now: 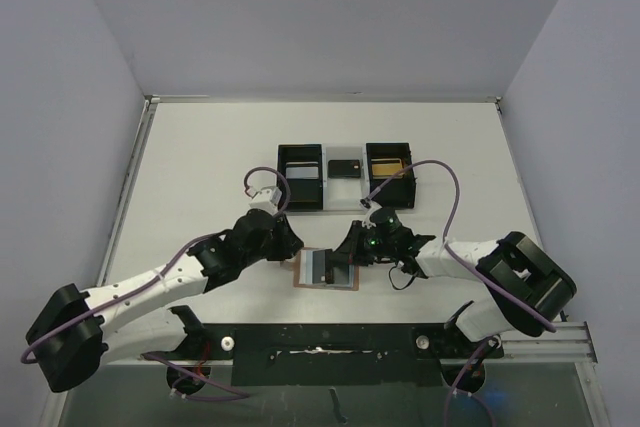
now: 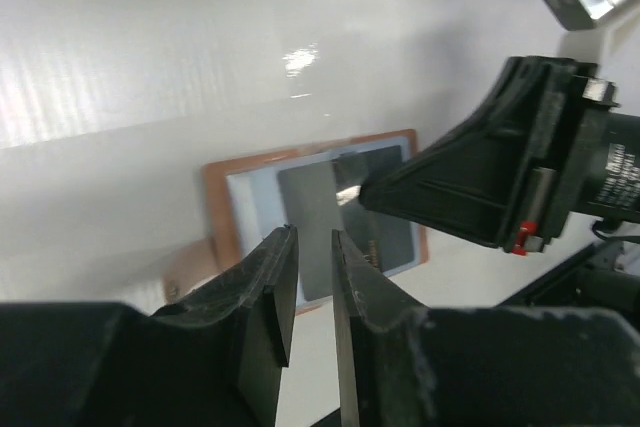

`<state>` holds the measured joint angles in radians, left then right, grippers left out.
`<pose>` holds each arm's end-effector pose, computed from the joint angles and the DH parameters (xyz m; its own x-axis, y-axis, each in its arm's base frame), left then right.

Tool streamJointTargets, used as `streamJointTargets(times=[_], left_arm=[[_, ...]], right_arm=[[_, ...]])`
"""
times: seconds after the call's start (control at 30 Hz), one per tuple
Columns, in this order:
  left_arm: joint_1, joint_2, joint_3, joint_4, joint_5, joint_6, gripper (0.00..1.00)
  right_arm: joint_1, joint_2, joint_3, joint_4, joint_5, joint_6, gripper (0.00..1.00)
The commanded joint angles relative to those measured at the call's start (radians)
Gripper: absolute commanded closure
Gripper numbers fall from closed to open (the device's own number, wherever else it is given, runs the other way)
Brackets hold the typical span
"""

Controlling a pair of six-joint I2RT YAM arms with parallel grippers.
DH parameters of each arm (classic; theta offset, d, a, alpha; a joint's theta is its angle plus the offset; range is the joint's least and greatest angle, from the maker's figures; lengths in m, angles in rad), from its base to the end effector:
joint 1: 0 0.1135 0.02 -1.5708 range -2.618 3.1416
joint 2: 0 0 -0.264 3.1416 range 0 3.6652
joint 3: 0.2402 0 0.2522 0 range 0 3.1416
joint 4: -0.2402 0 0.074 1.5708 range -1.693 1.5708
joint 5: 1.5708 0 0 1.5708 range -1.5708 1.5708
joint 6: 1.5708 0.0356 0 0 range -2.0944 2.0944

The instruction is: Take the credit cards out of the card holder

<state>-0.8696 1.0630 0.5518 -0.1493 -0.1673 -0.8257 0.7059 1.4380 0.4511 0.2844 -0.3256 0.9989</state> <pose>0.1470 -0.1649 0.2097 -0.7598 -0.2236 -0.6105 0.1624 0.8440 -0.5112 0.1847 0.1724 0.1343 -0.9392 0.2463 -0.2393 -0.0197 0.6570 0.7536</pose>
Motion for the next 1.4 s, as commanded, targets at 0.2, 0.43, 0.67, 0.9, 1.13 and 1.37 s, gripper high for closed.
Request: streamJointTargets(times=[0.2,0.43,0.67,0.9,1.13,1.37], left_arm=[[-0.006,0.196,-0.041,0.438,0.297,-0.061,0.82],[-0.004,0.306,-0.076,0.325,0.187,-0.05,0.93],[-0.006,0.354,-0.201,0.366,0.15,-0.076,0.96],[-0.01,0.342,-0.234,0.381,0.157,-0.101,0.97],[-0.012,0.362,-0.245,0.391,0.158,-0.092,0.97],[-0.014,0.389,-0.25,0.402,0.161,-0.103,0.97]], right_arm=[[-0.008,0.031,0.051,0.0,0.005,-0.04,1.0],[-0.008,-0.018,0.019,-0.008,0.002,-0.041,1.0],[-0.035,-0.057,-0.058,0.047,-0.06,-0.039,0.99],[-0.036,-0.072,-0.068,0.106,-0.051,0.022,0.81],[0.009,-0.021,-0.087,0.221,-0.065,0.063,0.66],[0.041,0.027,-0.116,0.347,-0.03,0.136,0.73]])
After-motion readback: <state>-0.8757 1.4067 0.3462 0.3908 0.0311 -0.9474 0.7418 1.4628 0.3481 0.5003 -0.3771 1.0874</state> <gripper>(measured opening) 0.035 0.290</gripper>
